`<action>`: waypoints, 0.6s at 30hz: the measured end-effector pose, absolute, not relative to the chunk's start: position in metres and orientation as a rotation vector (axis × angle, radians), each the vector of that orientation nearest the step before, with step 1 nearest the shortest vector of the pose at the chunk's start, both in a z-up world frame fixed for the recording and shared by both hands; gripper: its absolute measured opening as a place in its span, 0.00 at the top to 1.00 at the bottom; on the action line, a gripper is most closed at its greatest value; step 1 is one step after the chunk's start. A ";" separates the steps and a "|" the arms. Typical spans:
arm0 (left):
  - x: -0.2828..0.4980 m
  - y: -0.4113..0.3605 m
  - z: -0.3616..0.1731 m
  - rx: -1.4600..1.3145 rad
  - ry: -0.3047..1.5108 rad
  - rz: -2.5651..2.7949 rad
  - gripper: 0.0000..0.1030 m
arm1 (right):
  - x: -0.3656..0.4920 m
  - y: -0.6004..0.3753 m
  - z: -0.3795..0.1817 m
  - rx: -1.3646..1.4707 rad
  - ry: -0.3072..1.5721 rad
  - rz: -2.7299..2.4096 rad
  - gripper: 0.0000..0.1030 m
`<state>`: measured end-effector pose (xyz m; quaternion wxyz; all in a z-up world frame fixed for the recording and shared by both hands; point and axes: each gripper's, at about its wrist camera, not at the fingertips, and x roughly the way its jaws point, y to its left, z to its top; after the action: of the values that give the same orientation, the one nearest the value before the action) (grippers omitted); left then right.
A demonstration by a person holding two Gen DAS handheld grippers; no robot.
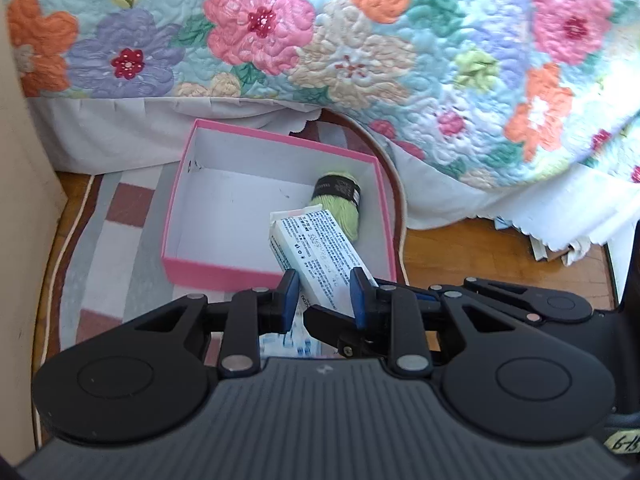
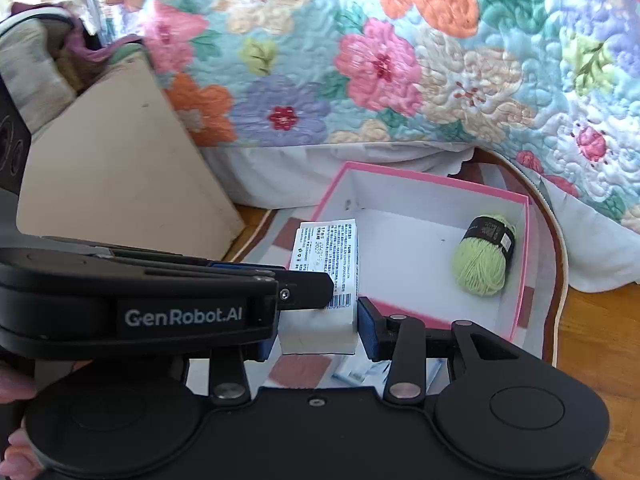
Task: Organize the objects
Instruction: 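Carry the soap box with the left tool into the pink box beside the yarn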
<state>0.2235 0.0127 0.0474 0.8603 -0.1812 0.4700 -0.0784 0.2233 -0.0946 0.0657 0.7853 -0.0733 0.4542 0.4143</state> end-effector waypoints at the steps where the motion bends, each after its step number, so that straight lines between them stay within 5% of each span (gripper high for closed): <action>1: 0.234 0.016 0.042 -0.387 0.992 -0.163 0.76 | 0.232 -0.092 0.061 -0.149 0.988 0.887 0.55; 18: 0.393 0.000 -0.091 -0.344 1.058 -0.211 0.75 | 0.367 -0.045 -0.068 -0.028 1.073 0.688 0.55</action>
<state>0.3930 -0.0003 -0.0912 0.8440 -0.1629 0.5010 -0.1002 0.3670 -0.0446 -0.0680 0.8035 -0.0133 0.5009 0.3214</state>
